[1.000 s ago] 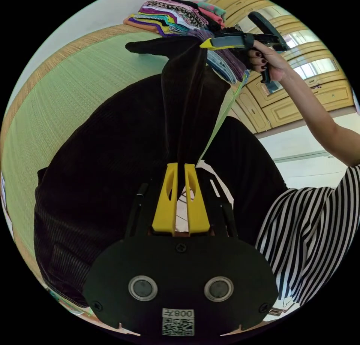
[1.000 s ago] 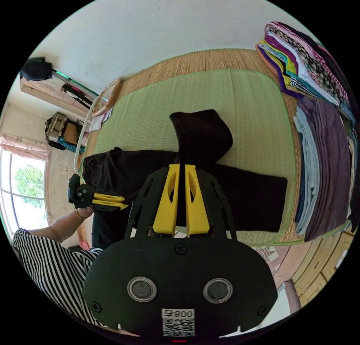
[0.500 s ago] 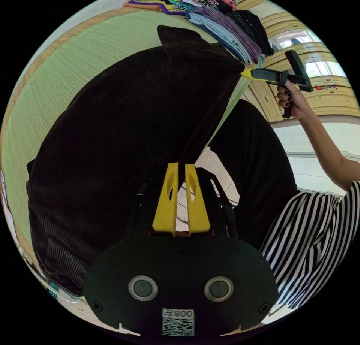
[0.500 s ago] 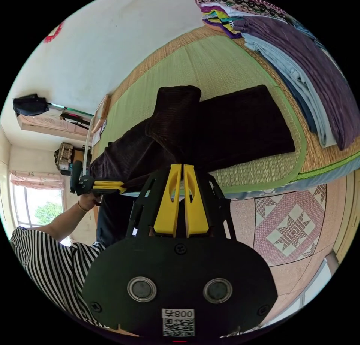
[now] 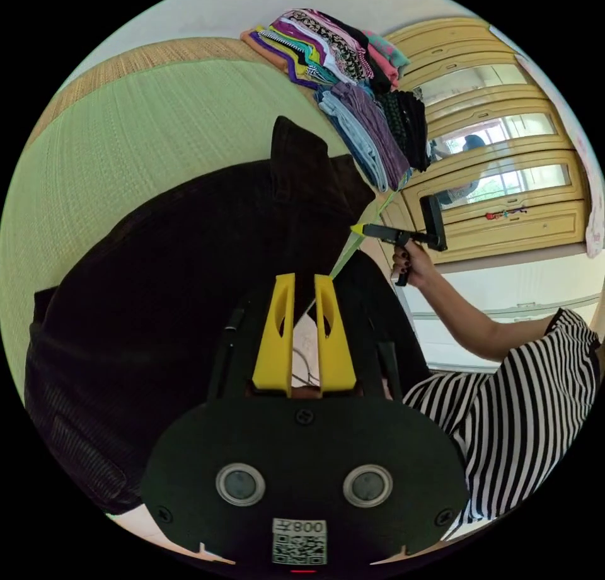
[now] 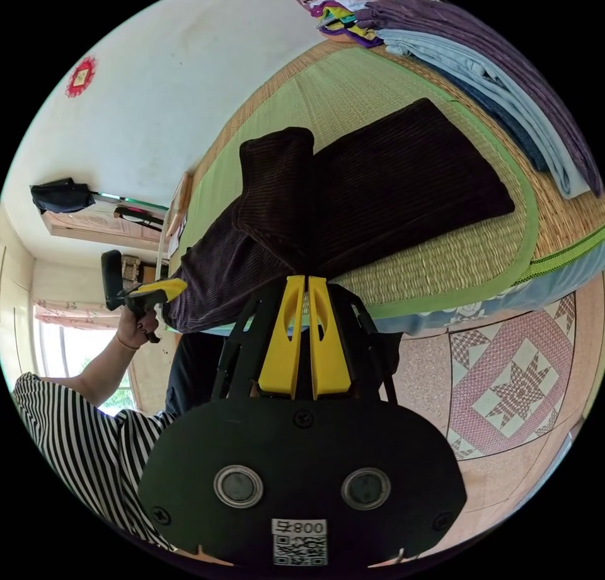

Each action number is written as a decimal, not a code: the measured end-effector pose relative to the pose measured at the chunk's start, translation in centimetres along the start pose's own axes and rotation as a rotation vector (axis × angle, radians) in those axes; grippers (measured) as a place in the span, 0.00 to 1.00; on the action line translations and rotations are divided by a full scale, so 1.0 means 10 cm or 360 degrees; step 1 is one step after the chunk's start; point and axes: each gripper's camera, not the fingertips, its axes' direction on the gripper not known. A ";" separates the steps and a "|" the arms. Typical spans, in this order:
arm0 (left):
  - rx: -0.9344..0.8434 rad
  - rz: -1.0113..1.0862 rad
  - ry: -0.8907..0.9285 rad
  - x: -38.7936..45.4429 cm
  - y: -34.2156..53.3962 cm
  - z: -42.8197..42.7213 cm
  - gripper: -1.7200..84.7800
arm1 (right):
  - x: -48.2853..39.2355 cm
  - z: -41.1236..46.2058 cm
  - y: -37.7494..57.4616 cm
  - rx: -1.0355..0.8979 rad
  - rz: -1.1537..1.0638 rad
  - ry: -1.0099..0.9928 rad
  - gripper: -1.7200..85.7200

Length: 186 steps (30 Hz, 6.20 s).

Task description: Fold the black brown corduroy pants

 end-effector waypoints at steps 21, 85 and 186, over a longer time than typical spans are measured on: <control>-0.0015 -0.0267 0.0286 0.00 -1.30 0.27 0.05 | -0.13 -0.37 1.07 0.0152 -0.0121 0.0105 0.04; -0.0202 0.0068 0.0239 2.08 -4.45 1.62 0.03 | 1.66 -2.05 1.27 0.0728 0.0217 0.0015 0.05; 0.0465 -0.0336 -0.0611 -3.19 3.55 -2.04 0.06 | -3.48 5.63 -1.45 -0.0439 -0.1342 -0.0257 0.06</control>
